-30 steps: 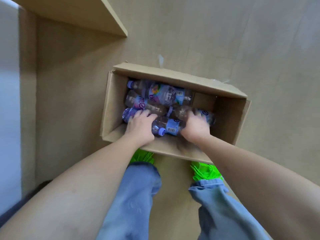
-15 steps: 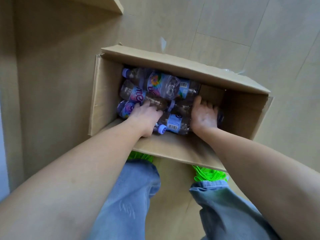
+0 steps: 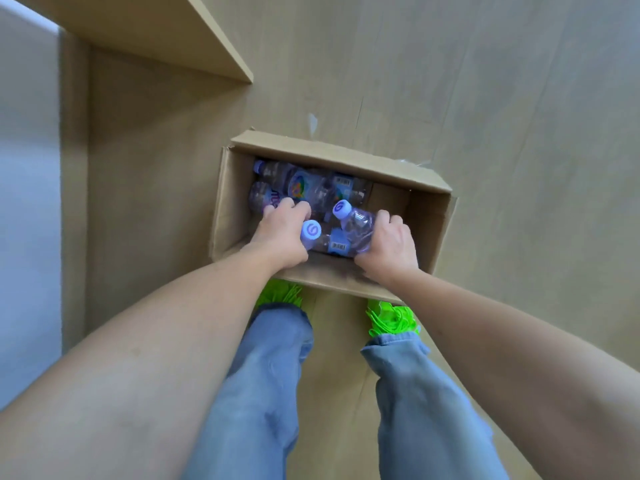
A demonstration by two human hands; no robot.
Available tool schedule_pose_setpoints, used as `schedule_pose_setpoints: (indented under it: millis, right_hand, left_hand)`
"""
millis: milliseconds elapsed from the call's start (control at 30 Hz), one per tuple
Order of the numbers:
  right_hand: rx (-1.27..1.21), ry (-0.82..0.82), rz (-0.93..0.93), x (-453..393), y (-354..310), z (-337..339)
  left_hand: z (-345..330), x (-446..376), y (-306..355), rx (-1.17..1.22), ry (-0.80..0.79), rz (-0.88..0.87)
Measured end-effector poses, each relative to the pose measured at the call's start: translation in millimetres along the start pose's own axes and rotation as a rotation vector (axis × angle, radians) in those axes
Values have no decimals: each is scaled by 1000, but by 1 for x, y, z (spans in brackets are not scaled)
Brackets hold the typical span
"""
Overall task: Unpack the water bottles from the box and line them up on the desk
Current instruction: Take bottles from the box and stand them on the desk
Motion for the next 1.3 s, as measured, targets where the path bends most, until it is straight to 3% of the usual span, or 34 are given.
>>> schedule_pose_setpoints:
  millis: [133,400,567,833,1100,1300]
  right_hand:
    - [-159,30,-6,51,-14,51]
    - [-302,183,104,167,-55,196]
    - [-295,242,201,259,-90,303]
    - [-284,339,449,415,-169,438]
    - [-219,443,693,554,-254,485]
    - [-157,453,896,641,-321,453]
  left_hand:
    - [38,57,29,179,49,41]
    - [150,198,101,270,231,0]
    - [225,321,141,300,352,-2]
    - [313,525,174,575,626,-76]
    - [339,710,153,545,940,-44]
    - [300,827,87,542,1162,74]
Point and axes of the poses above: each hand's wrist, its own x-axis away from the middle knuckle, its own z-axis out of the back of the hand, y = z × x, the point moved 5 cm from there along -x, towards the middle knuckle, and after that the axes turned 13 degrees about -y, right-handed, at the moved point
